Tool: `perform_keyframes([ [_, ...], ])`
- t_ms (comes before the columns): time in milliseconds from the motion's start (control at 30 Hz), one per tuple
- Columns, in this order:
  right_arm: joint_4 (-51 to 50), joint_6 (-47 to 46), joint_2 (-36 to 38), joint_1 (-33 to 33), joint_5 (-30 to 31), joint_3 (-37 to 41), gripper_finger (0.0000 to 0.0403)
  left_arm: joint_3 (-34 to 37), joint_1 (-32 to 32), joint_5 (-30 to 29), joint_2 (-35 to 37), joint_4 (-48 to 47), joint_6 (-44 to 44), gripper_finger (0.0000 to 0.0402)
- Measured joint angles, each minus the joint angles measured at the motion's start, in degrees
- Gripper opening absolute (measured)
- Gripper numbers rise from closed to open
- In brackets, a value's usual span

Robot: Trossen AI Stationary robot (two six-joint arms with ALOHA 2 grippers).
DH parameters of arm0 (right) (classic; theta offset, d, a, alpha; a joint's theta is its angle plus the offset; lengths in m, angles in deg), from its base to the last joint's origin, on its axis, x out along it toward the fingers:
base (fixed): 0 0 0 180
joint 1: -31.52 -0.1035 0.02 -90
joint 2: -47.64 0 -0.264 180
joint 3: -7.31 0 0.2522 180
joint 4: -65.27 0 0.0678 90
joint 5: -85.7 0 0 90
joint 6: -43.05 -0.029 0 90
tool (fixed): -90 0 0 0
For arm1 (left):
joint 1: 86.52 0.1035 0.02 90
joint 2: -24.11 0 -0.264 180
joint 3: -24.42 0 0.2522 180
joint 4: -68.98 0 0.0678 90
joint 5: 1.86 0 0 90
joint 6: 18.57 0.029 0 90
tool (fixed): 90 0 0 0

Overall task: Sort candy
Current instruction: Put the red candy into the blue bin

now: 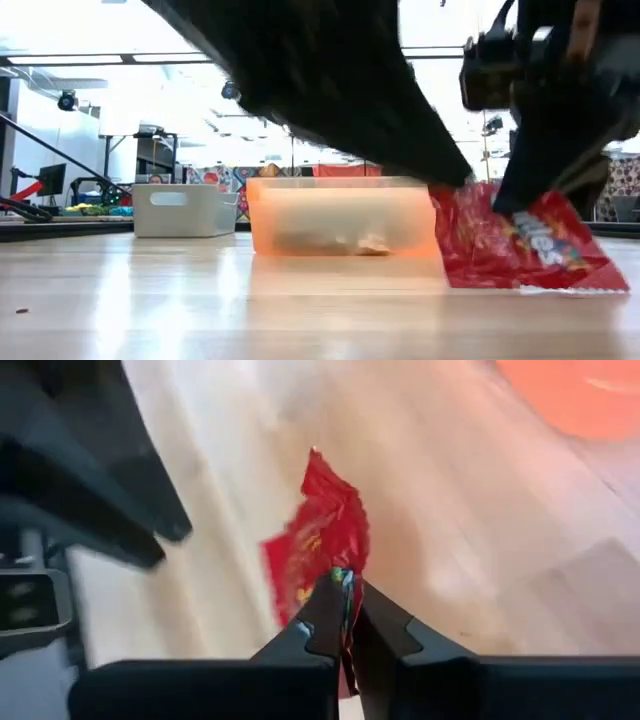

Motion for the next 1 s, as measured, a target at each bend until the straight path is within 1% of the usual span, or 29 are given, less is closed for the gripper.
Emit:
perform_keyframes([
  [167, 0.0, 5.6, 3.3, -1.4, 2.6, -2.0, 0.0008, -1.0, -2.9, -0.3, 6.7, -9.2, 0.0, 0.0075],
  [267, -0.1, 9.9, 5.0, -1.4, 5.2, -4.5, 0.0008, -1.0, -4.7, -2.2, 12.0, -14.1, -0.9, 0.0075],
  [400, -1.2, 17.9, 6.3, -0.3, 6.6, -8.4, 0.0008, -0.9, -6.7, -4.8, 18.9, -23.4, -5.6, 0.0075],
  [500, -4.7, 23.8, 7.1, 1.9, 9.7, -12.2, 0.0008, -1.0, -7.8, -5.7, 23.6, -31.5, -11.2, 0.0075],
  [633, -12.8, 32.1, 7.3, 6.8, 15.5, -17.6, 0.0008, -1.0, -8.4, -6.1, 28.4, -43.5, -19.8, 0.0075],
  [767, -18.5, 41.8, 7.4, 13.7, 21.0, -22.6, 0.0008, -1.0, -8.4, -6.0, 31.4, -55.6, -29.1, 0.0075],
  [900, -18.2, 50.6, 7.3, 22.3, 21.7, -25.1, 0.0008, -0.9, -8.4, -4.3, 33.1, -65.8, -37.5, 0.0075],
  [1000, -16.0, 55.4, 7.3, 29.2, 21.1, -25.0, 0.0008, -0.7, -8.4, -2.5, 33.6, -71.2, -41.3, 0.0075],
])
